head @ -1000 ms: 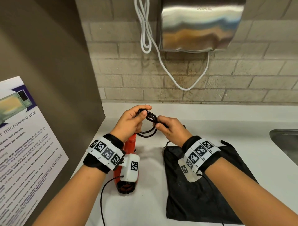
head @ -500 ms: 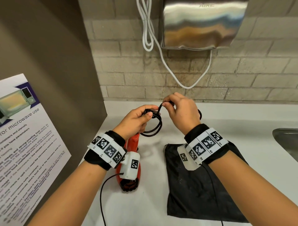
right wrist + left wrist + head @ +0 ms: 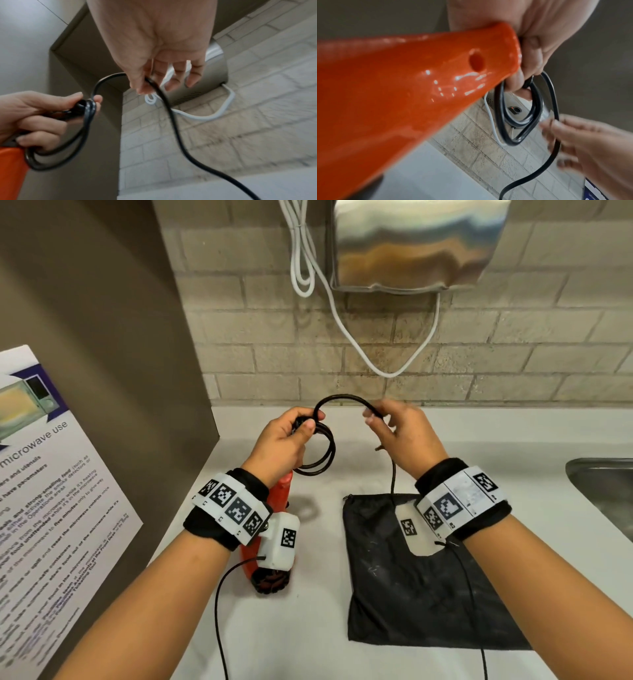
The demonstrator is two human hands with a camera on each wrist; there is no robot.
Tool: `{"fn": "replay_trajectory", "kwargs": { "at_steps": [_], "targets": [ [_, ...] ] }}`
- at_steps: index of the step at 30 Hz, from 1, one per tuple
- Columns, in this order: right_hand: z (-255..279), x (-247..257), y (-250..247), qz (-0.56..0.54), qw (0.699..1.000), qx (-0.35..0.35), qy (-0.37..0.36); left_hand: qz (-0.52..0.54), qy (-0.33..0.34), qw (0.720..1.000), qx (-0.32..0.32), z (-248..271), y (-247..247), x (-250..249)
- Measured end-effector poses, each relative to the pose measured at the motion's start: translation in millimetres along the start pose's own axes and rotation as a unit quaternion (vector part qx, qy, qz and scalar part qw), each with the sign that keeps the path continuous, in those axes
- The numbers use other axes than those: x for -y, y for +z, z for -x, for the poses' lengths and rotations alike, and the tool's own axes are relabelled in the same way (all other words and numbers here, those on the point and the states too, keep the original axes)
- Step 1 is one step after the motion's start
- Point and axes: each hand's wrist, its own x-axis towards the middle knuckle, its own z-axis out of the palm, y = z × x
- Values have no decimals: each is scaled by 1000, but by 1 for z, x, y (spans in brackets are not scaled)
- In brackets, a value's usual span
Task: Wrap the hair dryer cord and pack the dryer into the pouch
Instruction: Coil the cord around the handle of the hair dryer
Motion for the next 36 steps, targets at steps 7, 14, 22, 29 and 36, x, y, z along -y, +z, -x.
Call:
{"fn": "replay_trajectory", "kwargs": {
  "at_steps": [7, 14, 22, 29, 36],
  "targets": [
    [48, -79, 21, 122, 931, 250, 237, 14, 6, 999, -36, -1, -7, -2],
    [71, -109, 46, 276, 834, 369, 304, 23, 14, 998, -50, -10, -14, -4],
    [72, -120, 51, 283, 826, 364, 323, 39, 15, 998, -50, -12, -15, -2],
    [49, -97, 45, 3, 939, 118, 323, 51, -3, 998, -41, -11, -6, -1],
    [23, -16, 18, -436, 861, -17, 259, 50, -8, 998, -43, -16, 1, 2]
  ]
}}
